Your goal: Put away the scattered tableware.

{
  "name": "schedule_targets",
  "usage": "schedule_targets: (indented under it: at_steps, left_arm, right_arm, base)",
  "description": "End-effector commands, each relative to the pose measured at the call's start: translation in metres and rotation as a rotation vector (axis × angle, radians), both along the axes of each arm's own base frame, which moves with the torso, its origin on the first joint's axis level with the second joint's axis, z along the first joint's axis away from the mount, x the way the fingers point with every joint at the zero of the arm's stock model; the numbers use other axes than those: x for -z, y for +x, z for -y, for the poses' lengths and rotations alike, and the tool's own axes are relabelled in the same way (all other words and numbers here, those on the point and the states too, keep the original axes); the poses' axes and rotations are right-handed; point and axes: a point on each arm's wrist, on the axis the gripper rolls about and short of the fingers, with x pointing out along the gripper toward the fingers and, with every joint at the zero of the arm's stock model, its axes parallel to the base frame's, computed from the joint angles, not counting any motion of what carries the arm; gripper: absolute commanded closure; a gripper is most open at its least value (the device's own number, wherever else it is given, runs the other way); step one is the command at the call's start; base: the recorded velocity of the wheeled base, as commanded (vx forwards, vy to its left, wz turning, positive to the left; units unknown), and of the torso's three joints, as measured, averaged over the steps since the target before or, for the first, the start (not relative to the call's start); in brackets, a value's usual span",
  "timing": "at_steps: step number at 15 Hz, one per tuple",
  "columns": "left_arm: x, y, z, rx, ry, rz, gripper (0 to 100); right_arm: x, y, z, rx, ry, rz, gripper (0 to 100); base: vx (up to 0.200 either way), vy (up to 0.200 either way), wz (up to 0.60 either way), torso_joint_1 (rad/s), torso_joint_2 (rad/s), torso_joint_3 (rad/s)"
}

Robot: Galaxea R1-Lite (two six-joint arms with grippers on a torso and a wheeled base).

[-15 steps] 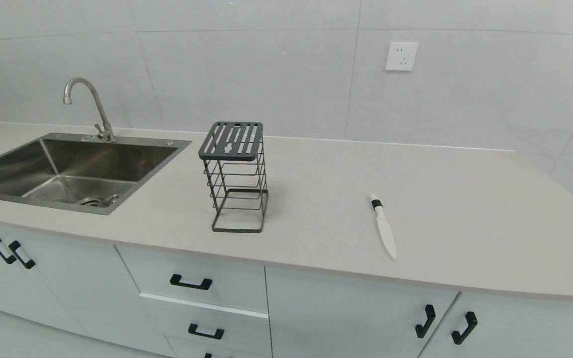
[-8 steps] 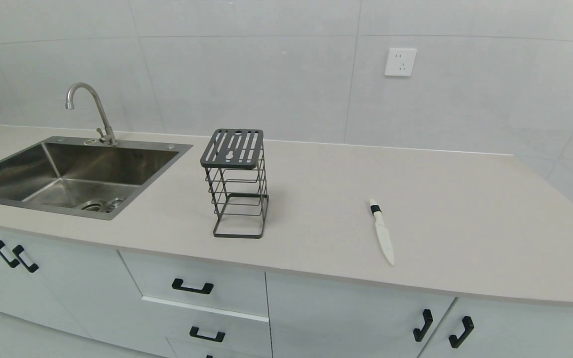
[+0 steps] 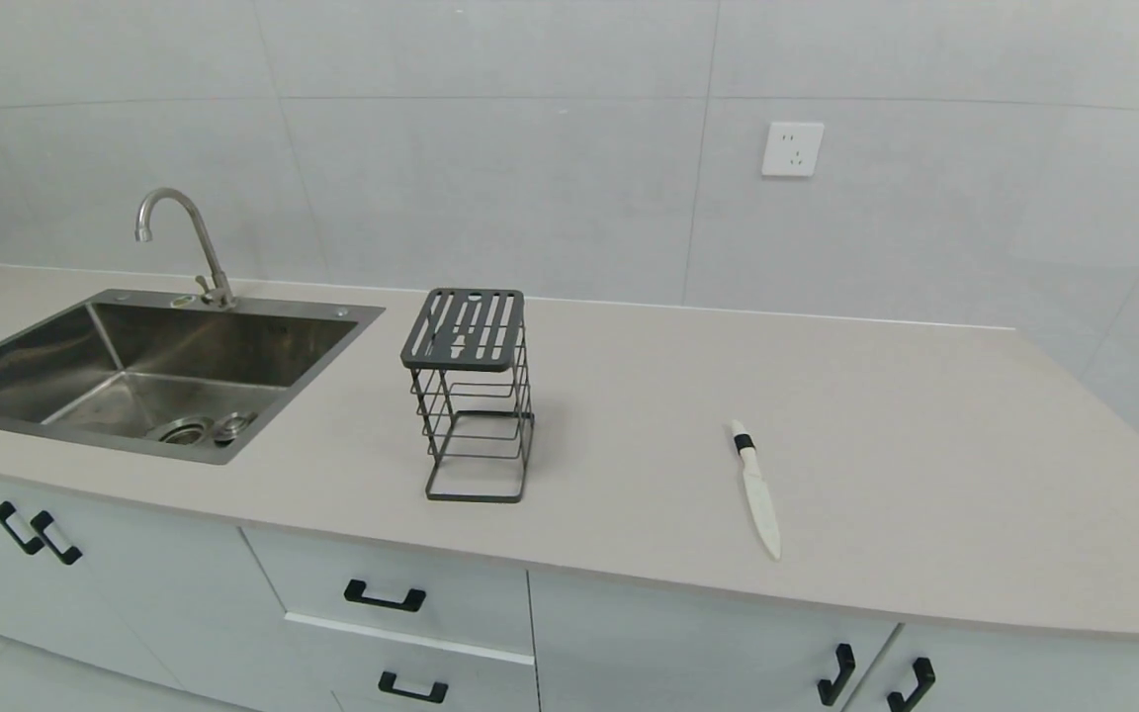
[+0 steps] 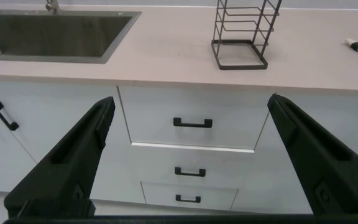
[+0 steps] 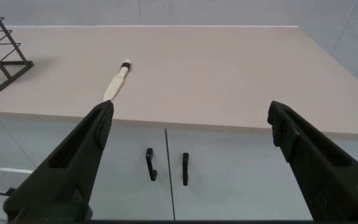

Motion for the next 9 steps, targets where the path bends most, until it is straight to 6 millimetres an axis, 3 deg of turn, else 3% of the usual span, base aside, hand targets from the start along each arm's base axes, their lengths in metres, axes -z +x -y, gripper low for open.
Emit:
schedule_targets:
  at_steps: [1,5,9]
  left_arm:
    - [0.0,0.0,0.0,0.0,0.0,0.0,0]
    - [0.0,0.0,0.0,0.0,-0.002,0.0,0]
    - [0.0,0.0,0.0,-0.002,0.0,0.0,0]
  right_arm:
    - [0.0,0.0001,0.0,0.0,0.001,-0.002,0]
    - [-0.0001,0.0001,0.0,0.0,0.005,0.0,0]
    - [0.0,0.0001,0.0,0.0,0.004,-0.002,0]
  base:
    - [0.2,0.0,0.0,0.012,0.0,-0.002]
    - [0.0,0.0,0.0,0.0,0.0,0.0]
    - [0.2,0.0,0.0,-0.008,0.0,0.006]
